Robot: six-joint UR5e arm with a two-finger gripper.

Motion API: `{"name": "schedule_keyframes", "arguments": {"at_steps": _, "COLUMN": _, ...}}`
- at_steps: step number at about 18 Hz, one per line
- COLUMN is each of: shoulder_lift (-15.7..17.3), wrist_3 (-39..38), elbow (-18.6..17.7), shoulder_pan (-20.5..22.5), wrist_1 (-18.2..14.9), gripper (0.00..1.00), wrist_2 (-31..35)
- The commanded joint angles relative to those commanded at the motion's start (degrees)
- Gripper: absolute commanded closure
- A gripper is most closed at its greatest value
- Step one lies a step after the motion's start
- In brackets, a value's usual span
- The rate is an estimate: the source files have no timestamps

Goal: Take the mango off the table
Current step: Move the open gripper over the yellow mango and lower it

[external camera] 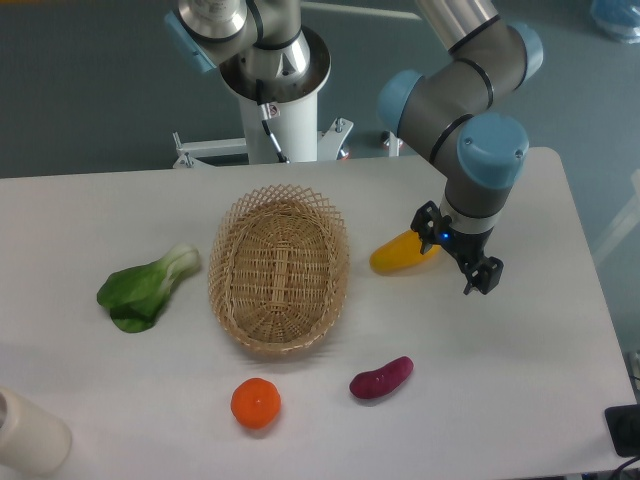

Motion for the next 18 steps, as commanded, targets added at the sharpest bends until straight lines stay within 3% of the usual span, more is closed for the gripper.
{"name": "schedule_keyframes", "arguments": {"at_steps": 6, "shoulder_lift": 1.8, "wrist_3": 0.1, "elbow": -4.2, "shoulder_pan": 0.4, "wrist_1": 1.8, "gripper": 0.00, "wrist_2": -0.1}}
{"name": "schedule_keyframes", "arguments": {"at_steps": 18, "shoulder_lift": 1.9, "wrist_3": 3.2, "elbow": -7.5, "shoulder_pan": 0.5, "wrist_1": 2.3, "gripper": 0.00, "wrist_2": 3.4}}
